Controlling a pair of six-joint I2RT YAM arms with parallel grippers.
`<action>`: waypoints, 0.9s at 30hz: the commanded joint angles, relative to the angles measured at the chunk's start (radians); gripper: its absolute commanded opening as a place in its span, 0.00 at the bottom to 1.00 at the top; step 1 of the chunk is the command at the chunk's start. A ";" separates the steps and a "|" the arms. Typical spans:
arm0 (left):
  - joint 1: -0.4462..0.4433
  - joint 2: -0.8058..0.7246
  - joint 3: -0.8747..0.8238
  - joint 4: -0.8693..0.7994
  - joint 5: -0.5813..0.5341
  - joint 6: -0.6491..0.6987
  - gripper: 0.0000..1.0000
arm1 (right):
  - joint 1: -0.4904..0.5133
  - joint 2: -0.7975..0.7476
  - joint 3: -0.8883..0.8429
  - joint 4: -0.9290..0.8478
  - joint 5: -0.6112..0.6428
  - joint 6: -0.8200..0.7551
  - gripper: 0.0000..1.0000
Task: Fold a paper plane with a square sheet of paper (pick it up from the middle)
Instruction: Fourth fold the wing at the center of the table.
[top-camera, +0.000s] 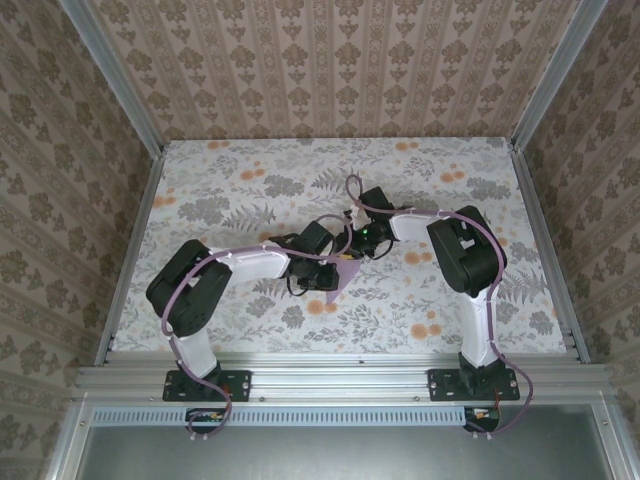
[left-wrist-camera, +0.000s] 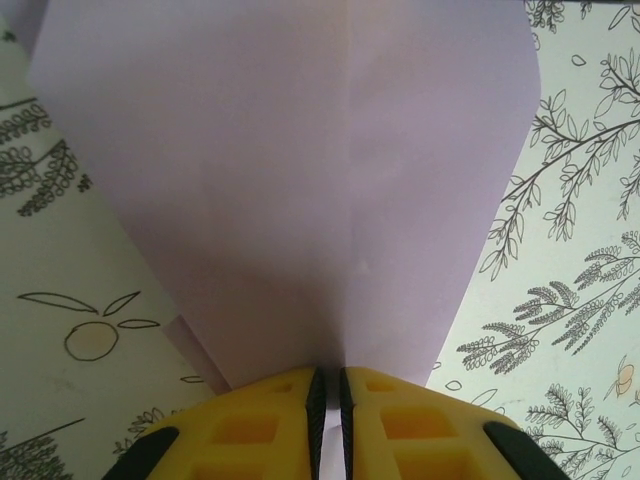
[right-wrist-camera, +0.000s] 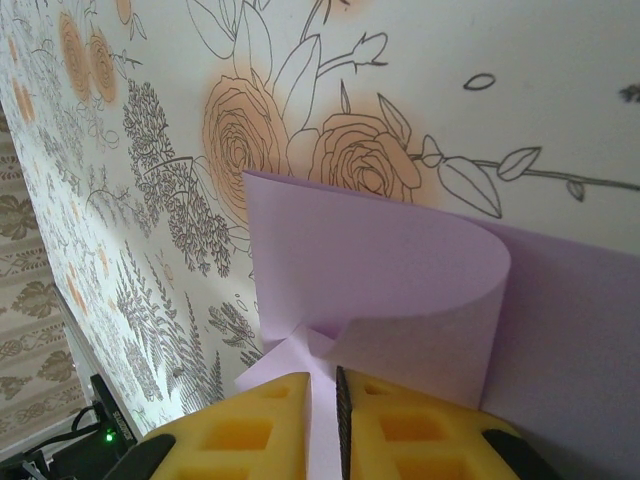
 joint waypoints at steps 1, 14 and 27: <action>-0.009 0.018 -0.041 -0.033 -0.029 0.031 0.16 | -0.016 -0.054 -0.033 -0.001 -0.007 0.026 0.20; -0.022 0.012 -0.102 0.041 -0.044 0.054 0.14 | 0.008 -0.262 -0.293 0.205 -0.055 0.211 0.15; -0.037 -0.018 -0.161 0.086 -0.062 0.061 0.14 | 0.076 -0.114 -0.289 0.334 -0.028 0.324 0.03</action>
